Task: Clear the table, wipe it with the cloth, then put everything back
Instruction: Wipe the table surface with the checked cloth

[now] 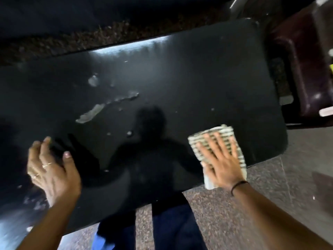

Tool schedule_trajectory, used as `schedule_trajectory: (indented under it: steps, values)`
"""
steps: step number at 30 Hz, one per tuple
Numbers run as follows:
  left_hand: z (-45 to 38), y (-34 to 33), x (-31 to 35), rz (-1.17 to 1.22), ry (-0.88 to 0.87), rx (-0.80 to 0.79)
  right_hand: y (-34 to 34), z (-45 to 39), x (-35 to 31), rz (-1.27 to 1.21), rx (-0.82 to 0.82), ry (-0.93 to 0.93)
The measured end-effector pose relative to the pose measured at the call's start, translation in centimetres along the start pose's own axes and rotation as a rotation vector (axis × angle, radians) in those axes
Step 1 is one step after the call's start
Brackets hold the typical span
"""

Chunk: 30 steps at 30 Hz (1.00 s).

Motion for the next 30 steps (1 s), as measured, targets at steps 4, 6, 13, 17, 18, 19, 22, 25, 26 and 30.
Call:
schedule_trajectory:
  steps: [4,6,13,17,18,19,22,25,26,30]
  values:
    - [5.4,0.7,15.3,0.059,-0.141,-0.148,1.5,0.4,11.5,-0.022,0.0,-0.353]
    - [7.6,-2.1,17.6,0.104,-0.121,-0.232,2.2,0.4,15.9,-0.065,0.044,-0.551]
    - [13.4,-5.0,28.2,0.16,-0.265,-0.38,2.8,4.0,26.8,-0.559,0.254,-1.233]
    - [15.4,-5.6,30.2,0.183,-0.311,-0.442,2.1,8.3,25.8,-0.744,0.389,-1.543]
    - [15.8,-5.6,30.5,0.188,-0.31,-0.46,1.7,9.5,25.1,-0.793,0.443,-1.61]
    - [16.2,-5.6,30.7,0.188,-0.31,-0.474,1.0,10.6,24.3,-0.866,0.492,-1.699]
    - [17.3,-5.0,31.9,0.184,-0.39,-0.503,-1.9,13.8,21.4,-1.106,0.523,-1.943]
    - [18.7,-5.0,33.2,0.185,-0.508,-0.548,-3.0,15.6,18.3,-1.237,0.453,-1.988]
    - [19.2,-4.9,33.8,0.195,-0.541,-0.57,-2.9,16.2,17.3,-1.25,0.452,-1.992]
    - [21.5,-5.6,36.3,0.321,-0.56,-0.822,-0.8,15.7,13.2,-1.577,0.621,-1.892]
Point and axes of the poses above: each hand's wrist, its own z-axis away from the middle knuckle, its own y-axis out of the back of the hand, x = y × z, the point moved 9 cm from there along -z, towards the middle knuckle, and after that the axes turned 9 degrees about -z, right-handed, at the moved point
